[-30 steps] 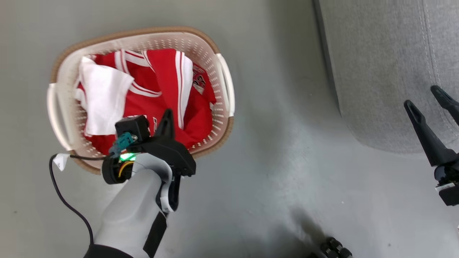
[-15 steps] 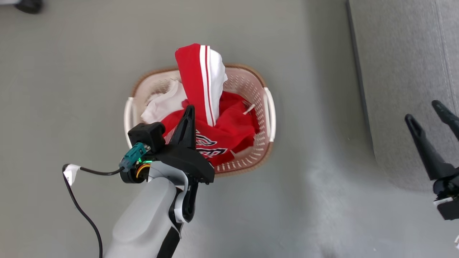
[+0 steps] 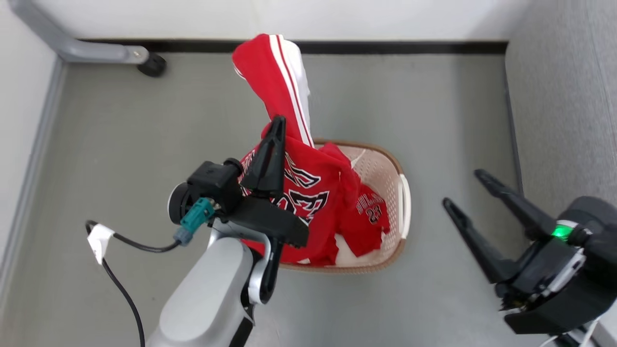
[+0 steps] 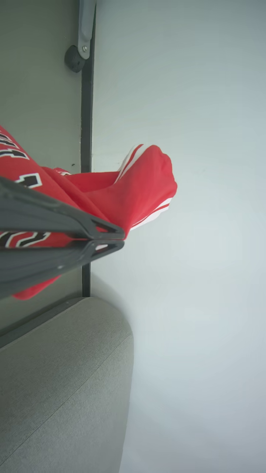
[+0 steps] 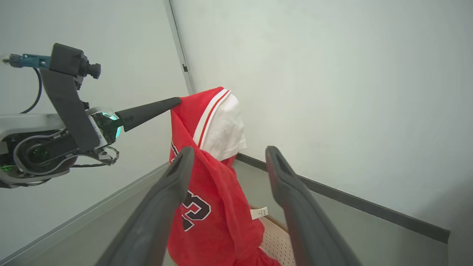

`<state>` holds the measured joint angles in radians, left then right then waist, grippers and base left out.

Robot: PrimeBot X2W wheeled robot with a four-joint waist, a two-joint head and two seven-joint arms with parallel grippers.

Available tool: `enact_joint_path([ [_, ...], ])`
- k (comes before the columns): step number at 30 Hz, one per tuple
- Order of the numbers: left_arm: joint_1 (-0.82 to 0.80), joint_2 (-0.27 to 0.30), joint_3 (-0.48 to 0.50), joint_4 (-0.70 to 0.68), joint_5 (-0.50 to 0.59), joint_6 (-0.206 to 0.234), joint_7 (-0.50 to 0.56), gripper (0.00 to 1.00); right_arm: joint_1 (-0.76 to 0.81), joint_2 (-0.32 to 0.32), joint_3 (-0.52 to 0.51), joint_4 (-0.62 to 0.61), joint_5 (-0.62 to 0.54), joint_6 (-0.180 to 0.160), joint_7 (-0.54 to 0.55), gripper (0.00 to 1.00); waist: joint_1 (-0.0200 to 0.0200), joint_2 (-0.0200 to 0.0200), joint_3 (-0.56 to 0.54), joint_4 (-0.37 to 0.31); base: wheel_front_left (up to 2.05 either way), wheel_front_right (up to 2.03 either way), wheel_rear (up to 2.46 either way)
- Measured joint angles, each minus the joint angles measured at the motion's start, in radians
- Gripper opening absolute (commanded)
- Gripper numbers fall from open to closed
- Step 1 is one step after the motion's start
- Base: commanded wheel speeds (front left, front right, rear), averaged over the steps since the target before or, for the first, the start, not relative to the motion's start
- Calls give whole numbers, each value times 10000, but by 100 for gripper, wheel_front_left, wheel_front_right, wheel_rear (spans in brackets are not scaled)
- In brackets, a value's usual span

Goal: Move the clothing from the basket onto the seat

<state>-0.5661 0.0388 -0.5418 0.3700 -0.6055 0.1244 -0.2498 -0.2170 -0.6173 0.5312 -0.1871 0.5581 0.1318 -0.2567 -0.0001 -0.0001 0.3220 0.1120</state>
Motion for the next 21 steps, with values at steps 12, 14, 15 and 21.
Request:
enact_joint_path([
  [12,929,23,-616,-660,1233,0,0,0,-683,1210,1536,683,-608,0,0,100,0,0,-1853,848,0,0,0],
  [14,1113,33,-756,-978,1248,0,0,0,-703,1381,1707,754,-665,0,2,100,-1,0,-2145,961,0,0,0],
  [15,1189,33,-823,-1143,1254,0,0,0,-703,1467,1755,792,-677,0,2,100,-1,0,-2278,1019,0,0,0],
  [21,1267,52,-1325,-2132,1446,0,0,0,-693,1923,1952,1229,-867,0,2,100,-1,0,-2860,1446,0,0,0],
])
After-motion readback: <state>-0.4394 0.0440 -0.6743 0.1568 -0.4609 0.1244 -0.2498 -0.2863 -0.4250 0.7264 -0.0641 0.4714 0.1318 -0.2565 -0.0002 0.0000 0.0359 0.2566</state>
